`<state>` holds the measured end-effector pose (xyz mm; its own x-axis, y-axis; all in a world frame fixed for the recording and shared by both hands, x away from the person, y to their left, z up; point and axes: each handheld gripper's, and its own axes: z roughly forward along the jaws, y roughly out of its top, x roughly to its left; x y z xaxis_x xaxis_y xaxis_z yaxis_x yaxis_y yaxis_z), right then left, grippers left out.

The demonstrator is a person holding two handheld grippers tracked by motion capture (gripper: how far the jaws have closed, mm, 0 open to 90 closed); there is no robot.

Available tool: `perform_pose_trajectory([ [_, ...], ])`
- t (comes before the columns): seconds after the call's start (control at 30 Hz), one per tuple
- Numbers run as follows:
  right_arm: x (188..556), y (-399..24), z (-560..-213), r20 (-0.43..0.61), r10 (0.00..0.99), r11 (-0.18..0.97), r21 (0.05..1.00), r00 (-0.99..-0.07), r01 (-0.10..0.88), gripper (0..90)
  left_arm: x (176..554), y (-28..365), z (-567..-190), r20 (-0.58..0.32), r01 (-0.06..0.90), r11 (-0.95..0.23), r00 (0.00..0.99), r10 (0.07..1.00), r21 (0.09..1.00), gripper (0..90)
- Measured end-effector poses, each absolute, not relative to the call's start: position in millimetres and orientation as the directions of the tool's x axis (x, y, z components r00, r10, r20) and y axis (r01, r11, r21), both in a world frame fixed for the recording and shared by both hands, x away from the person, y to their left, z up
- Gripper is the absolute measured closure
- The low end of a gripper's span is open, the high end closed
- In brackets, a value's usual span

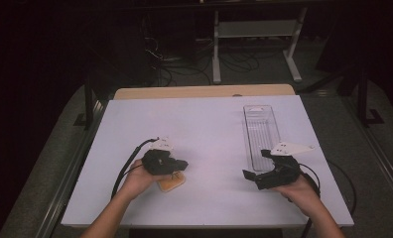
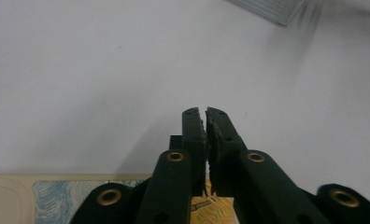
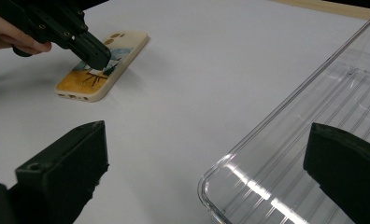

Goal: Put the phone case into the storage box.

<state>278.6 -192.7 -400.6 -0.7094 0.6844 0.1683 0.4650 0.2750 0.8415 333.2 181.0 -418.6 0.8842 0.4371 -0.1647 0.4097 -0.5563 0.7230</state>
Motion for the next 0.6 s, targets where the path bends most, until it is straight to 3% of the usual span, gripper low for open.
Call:
perform_pose_trajectory([
  [0.6,278.3,-192.4,-400.6,0.168,0.686,0.275,0.841,-0.708,0.466,0.0,327.7,165.8,-434.2,-0.149,0.409,-0.629,0.893,0.424,0.661,89.6],
])
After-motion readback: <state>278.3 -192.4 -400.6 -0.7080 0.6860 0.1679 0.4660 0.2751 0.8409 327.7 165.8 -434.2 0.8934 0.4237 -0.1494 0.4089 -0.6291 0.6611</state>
